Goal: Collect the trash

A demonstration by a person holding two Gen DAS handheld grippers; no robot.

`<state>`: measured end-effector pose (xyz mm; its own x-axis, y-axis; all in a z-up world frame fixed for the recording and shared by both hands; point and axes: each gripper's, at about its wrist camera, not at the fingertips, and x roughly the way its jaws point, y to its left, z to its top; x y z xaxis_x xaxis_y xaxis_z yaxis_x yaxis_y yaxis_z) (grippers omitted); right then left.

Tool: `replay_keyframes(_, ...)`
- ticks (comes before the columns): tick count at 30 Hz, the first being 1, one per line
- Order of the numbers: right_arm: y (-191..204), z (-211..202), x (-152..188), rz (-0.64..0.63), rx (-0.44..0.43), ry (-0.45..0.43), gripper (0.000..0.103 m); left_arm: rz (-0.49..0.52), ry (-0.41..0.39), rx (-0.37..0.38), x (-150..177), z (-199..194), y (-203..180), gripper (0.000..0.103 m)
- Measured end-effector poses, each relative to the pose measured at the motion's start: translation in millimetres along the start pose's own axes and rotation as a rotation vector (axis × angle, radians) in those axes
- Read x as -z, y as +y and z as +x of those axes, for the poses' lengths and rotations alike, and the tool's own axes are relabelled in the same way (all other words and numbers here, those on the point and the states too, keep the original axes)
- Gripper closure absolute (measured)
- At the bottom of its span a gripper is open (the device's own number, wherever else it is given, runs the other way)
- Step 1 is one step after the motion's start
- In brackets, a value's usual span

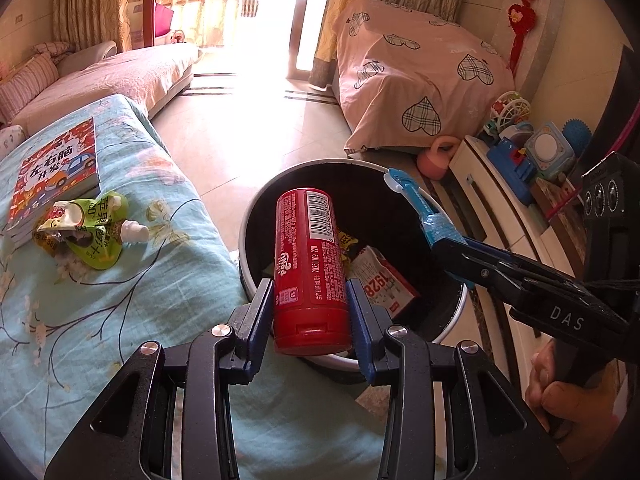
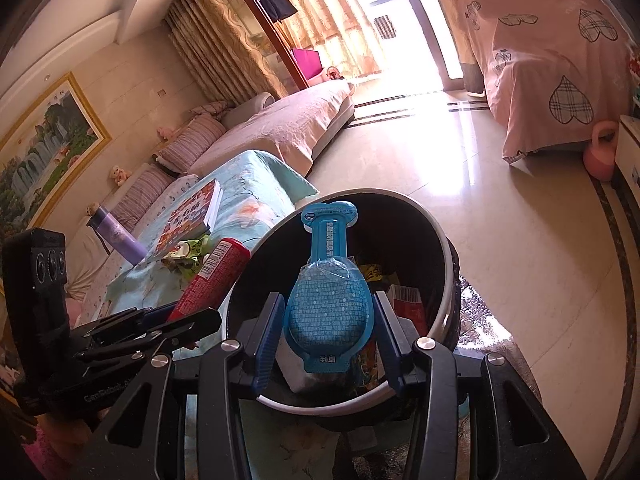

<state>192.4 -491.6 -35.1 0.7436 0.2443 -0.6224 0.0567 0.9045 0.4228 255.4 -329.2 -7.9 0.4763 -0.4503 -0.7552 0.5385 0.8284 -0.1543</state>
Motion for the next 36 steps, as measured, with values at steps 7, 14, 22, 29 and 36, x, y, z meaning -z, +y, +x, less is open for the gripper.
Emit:
replay_keyframes(7,0,3,-5,-0.001,0.010,0.002,0.057,0.000,0.009,0.005,-4,5,0,0.068)
replay_keyframes(14,-3,6,-11,0.013,0.021,0.004,0.057,-0.020,0.048,0.005,-9,14,3,0.058)
replay_keyframes(22,-4,-7,-10,0.056,0.007,-0.024,0.047,-0.073,-0.004,0.017,1,-12,14,0.039)
replay_keyframes(29,19,-32,9,0.062,-0.028,-0.070,0.029,-0.158,-0.038,0.003,39,-46,40,0.037)
replay_keyframes(36,61,-59,50,0.059,-0.067,-0.153,0.004,-0.257,-0.129,-0.090,95,-97,68,0.030)
